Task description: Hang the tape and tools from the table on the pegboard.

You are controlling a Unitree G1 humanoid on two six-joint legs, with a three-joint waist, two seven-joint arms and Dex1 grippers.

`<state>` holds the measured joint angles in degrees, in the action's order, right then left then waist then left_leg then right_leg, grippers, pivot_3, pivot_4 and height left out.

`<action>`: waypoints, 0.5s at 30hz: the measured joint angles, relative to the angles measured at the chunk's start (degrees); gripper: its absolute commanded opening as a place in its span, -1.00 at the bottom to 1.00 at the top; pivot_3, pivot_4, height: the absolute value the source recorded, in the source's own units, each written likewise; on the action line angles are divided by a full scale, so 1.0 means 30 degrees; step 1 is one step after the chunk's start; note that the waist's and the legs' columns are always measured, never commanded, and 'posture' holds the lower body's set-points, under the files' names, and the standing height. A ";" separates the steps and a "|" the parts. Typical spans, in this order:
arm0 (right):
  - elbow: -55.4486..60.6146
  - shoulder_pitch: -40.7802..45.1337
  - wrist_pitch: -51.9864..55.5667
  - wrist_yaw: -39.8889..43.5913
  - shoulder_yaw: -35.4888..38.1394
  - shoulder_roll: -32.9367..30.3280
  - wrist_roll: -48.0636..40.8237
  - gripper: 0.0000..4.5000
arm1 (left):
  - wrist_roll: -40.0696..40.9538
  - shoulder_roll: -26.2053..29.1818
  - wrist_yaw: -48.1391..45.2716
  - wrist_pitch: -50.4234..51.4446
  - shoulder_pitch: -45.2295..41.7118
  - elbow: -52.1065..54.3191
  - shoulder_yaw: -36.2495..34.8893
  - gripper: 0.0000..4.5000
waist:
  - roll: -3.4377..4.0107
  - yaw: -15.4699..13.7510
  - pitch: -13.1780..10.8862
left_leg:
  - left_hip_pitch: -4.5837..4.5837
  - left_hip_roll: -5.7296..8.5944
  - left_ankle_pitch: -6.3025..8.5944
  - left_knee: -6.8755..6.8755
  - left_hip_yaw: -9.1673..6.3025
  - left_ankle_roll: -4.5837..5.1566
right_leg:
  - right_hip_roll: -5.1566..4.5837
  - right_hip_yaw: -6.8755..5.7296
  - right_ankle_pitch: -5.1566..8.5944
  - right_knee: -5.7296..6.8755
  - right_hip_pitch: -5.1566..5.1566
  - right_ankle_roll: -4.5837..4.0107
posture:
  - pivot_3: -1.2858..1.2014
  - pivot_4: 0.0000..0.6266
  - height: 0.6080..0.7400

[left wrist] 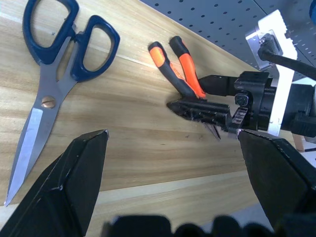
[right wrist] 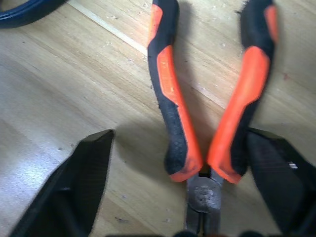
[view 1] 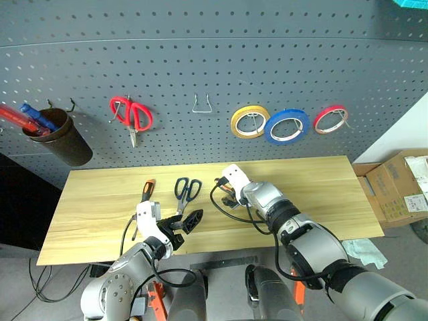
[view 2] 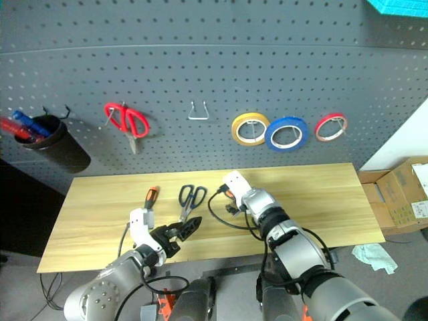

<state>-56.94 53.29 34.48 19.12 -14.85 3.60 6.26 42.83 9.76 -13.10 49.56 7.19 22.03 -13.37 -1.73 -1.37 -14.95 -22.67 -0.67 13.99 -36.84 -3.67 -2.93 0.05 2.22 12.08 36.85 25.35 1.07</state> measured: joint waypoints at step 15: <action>0.0061 -0.0154 -0.0618 0.0626 -0.0004 -0.0426 0.0631 -0.22 | 0.0458 0.0066 -0.0299 0.0032 -0.1093 0.0016 0.0007 1.00 | -0.0002 0.0018 0.0000 | -0.0018 -0.0001 0.0001 0.0011 -0.0006 -0.0001 | 0.0000 -0.0011 -0.0009 -0.0006 0.0013 0.0019 | 0.21 -0.21 1.00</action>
<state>-56.76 52.83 32.63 20.99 -14.86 2.32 8.15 44.20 9.96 -14.00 49.66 3.91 22.08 -13.34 -1.74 -1.31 -14.95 -22.73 -0.67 13.99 -36.81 -3.68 -2.94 0.05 2.18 12.05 36.83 25.39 1.12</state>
